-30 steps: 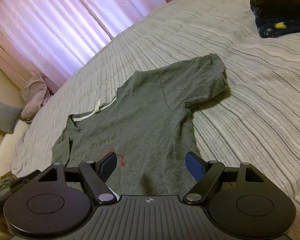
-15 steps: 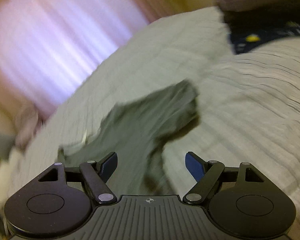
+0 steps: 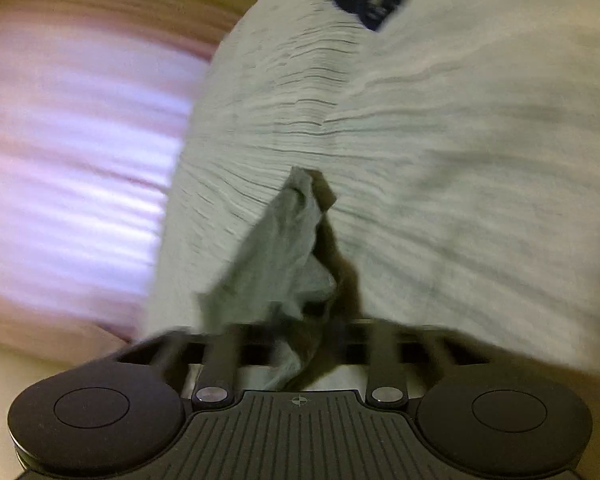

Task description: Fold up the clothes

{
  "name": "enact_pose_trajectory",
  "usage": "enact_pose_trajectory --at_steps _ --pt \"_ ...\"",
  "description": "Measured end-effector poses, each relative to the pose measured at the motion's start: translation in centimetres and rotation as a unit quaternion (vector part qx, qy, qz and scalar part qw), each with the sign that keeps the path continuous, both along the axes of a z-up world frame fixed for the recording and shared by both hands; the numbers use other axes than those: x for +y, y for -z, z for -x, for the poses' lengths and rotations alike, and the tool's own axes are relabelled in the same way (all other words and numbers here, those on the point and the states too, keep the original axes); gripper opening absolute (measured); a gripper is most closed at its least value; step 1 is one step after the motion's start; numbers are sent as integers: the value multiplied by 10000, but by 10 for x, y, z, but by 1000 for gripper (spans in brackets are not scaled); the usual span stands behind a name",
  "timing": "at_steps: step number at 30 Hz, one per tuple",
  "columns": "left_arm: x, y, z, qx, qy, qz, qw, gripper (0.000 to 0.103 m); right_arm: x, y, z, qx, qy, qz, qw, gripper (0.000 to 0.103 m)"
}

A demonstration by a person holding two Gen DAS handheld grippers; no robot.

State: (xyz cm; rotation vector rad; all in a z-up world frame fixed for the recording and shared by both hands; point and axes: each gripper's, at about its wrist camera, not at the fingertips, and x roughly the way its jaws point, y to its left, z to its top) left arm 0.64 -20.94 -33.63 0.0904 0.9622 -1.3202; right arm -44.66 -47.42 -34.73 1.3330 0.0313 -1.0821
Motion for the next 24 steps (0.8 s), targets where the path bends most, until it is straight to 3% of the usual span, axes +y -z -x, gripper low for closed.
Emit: enact_pose_trajectory --at_steps 2,3,4,5,6,7,9,10,13,14,16,17,18,19,20,21,23,24 --pt "0 4 -1 -4 -10 -46 10000 14 -5 -19 -20 1061 -338 453 9927 10" --pt "1 5 -1 -9 -24 -58 10000 14 -4 -31 -36 1683 -565 830 9806 10" --pt "2 6 -1 -10 -38 -60 10000 14 1 -44 -57 2365 -853 1324 9588 10" --pt "3 6 -2 -4 -51 -60 10000 14 9 -55 -84 3130 -1224 1881 9229 10" --pt "3 7 -3 3 -65 -60 10000 14 25 -59 -114 3890 -1659 2468 8719 10" --pt "4 9 -3 19 -79 -56 10000 14 43 -61 -144 4597 -2092 3039 8078 10" --pt "5 11 -4 69 -105 -56 9999 14 73 -49 -182 5233 -2832 3628 7172 10" --pt "6 11 -5 88 -103 -58 9999 14 82 -41 -191 5336 -3084 3708 6948 10" --pt "8 13 -5 113 -82 -67 9999 14 101 -13 -209 5461 -3708 3745 6512 11" --pt "9 13 -5 118 -74 -69 9999 14 101 -6 -209 5454 -3778 3641 6536 11" --pt "11 13 -6 127 -61 -71 9999 14 91 -1 -202 5272 -3821 3336 6818 13" --pt "12 13 -6 132 -64 -64 9999 14 90 -2 -197 5186 -3825 3278 6909 34" --pt "13 12 -7 140 -68 -58 9999 14 91 -4 -192 5111 -3819 3253 6979 71" --pt "13 12 -7 156 -79 -50 9998 14 94 -9 -186 5015 -3810 3318 7023 84" --pt "14 12 -7 172 -87 -40 9998 14 99 -16 -179 4910 -3798 3419 7056 86" --pt "15 12 -7 188 -83 -22 9998 14 101 -22 -173 4759 -3755 3437 7172 86" --pt "15 10 -6 218 -36 23 9998 14 100 -38 -158 4345 -3634 3378 7517 82" --pt "15 9 -5 225 3 52 9997 14 98 -46 -151 4097 -3591 3335 7694 73"
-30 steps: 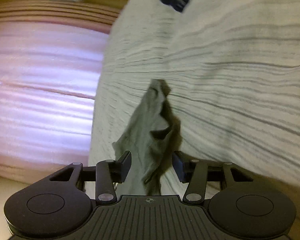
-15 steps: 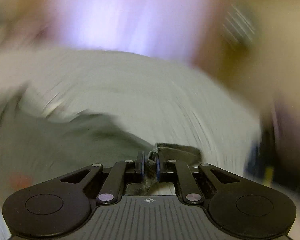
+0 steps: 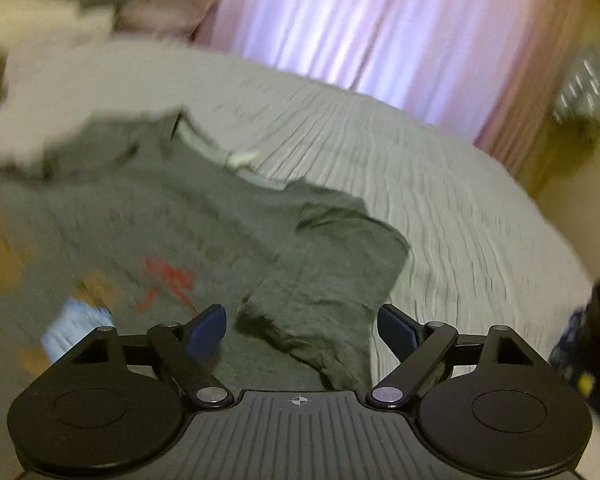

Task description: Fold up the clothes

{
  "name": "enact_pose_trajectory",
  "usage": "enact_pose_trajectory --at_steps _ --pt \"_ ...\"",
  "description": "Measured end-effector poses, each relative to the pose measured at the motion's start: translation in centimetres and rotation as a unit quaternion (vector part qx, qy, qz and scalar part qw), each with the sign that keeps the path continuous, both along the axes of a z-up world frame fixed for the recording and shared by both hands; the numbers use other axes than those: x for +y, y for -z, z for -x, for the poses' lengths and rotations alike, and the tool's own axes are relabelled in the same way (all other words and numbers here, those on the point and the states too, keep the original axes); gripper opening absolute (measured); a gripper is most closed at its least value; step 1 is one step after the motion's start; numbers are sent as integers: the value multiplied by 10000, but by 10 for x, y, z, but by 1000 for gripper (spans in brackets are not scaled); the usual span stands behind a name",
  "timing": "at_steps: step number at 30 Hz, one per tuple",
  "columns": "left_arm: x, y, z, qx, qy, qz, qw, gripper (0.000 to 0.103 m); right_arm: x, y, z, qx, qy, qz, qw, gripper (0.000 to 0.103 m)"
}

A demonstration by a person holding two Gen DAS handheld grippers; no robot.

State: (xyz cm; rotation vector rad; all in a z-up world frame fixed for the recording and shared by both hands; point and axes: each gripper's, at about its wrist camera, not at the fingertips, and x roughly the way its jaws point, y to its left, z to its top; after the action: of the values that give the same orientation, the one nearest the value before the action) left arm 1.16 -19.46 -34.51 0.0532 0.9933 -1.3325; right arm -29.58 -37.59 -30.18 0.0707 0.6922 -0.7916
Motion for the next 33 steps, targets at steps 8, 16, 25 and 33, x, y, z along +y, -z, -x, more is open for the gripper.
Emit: enact_pose_trajectory --at_steps 8,16,25,33 --pt "-26 7 4 -556 204 -319 9977 13 -53 15 -1 -562 684 -1576 9835 34" --pt "-51 -17 -41 -546 281 -23 9981 27 -83 -14 2 -821 768 -1245 9858 34" --pt "-133 28 -133 388 -488 91 9980 34 -236 39 41 -2936 1342 -3350 8852 67" --pt "-159 41 -132 192 -409 233 9987 3 -264 63 22 -3174 1335 -3555 8689 5"
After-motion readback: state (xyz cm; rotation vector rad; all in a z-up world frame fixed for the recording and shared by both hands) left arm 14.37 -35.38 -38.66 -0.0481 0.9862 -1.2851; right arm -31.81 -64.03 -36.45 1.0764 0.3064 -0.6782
